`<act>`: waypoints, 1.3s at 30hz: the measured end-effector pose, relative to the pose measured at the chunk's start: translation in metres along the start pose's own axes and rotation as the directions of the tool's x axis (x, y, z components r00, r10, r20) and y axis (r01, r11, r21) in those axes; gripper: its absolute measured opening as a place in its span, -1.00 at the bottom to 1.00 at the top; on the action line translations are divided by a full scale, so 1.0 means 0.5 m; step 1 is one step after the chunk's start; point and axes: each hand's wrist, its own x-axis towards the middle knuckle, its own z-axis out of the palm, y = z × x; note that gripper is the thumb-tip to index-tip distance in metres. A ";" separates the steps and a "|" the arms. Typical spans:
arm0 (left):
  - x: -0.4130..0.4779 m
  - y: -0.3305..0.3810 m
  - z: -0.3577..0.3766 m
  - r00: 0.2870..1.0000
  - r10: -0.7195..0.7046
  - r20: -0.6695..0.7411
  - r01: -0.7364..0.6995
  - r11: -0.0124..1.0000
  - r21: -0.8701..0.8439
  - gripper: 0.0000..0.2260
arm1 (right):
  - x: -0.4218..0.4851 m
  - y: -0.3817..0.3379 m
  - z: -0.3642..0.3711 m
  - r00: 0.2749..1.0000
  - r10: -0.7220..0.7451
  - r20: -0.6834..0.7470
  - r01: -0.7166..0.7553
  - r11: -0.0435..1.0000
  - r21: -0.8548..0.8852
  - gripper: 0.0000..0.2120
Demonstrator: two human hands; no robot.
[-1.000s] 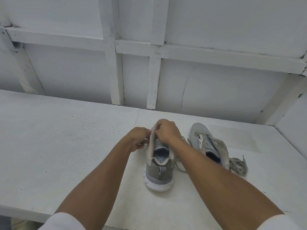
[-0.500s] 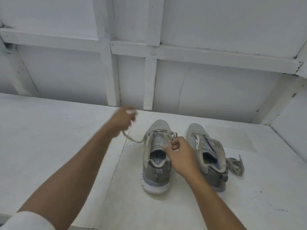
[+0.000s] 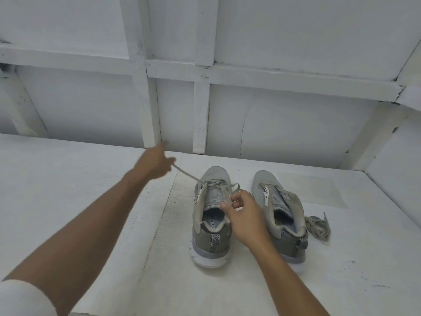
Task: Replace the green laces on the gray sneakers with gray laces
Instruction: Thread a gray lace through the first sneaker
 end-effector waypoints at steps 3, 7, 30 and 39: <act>-0.048 0.041 0.088 0.946 0.145 0.289 -0.163 0.986 0.040 -0.61 | 0.002 0.003 0.001 1.000 -0.001 0.004 0.001 1.000 -0.005 -0.83; -0.047 0.037 0.113 0.955 0.164 0.248 -0.199 0.972 0.123 -0.80 | 0.004 0.005 0.003 1.000 -0.007 -0.004 0.007 1.000 0.002 -0.83; -0.038 0.128 0.048 0.912 0.267 0.310 -0.253 0.964 -0.087 -0.84 | 0.128 -0.075 -0.016 0.950 0.187 0.249 -0.085 0.924 -0.372 -0.68; -0.056 0.146 0.099 0.909 0.296 0.292 -0.281 0.955 -0.093 -0.92 | 0.133 -0.044 -0.016 0.861 0.397 0.319 -0.435 0.899 0.054 -0.93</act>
